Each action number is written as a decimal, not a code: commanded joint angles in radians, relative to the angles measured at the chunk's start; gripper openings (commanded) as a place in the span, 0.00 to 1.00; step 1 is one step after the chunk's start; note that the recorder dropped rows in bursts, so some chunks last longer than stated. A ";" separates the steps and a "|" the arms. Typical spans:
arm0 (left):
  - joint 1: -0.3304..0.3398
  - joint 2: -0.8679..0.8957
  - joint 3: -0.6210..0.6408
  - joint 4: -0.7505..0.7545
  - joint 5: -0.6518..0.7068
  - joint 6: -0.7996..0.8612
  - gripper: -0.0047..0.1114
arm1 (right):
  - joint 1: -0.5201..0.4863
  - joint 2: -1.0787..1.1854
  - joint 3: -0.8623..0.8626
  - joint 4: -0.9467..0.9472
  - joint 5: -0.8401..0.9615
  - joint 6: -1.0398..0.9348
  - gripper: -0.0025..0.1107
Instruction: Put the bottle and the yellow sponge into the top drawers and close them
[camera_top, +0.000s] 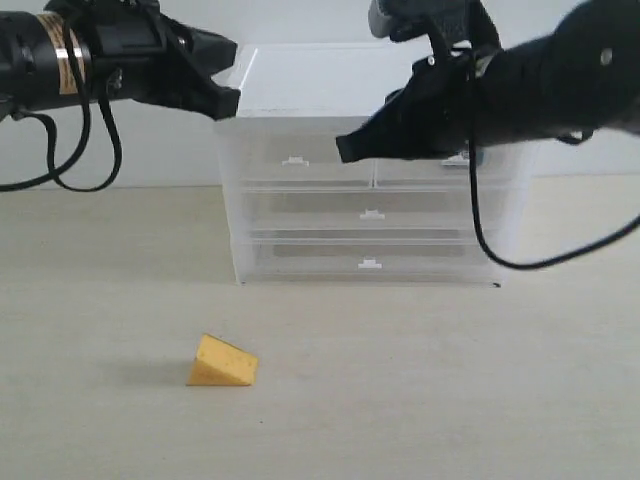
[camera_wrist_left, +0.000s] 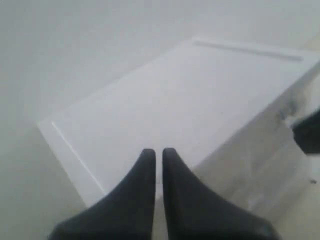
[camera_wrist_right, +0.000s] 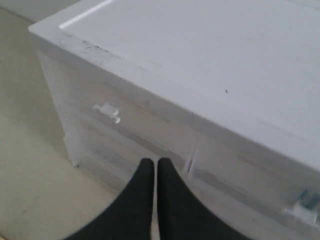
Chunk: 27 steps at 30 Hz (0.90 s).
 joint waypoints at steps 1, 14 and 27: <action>0.057 0.064 -0.055 0.017 0.000 -0.217 0.08 | 0.068 -0.015 0.180 0.036 -0.306 0.157 0.02; 0.184 0.155 -0.107 0.706 -0.323 -0.904 0.08 | 0.329 0.174 0.440 0.055 -0.982 0.614 0.02; 0.184 0.195 -0.116 0.740 -0.217 -0.944 0.08 | 0.358 0.364 0.434 0.211 -1.293 1.245 0.12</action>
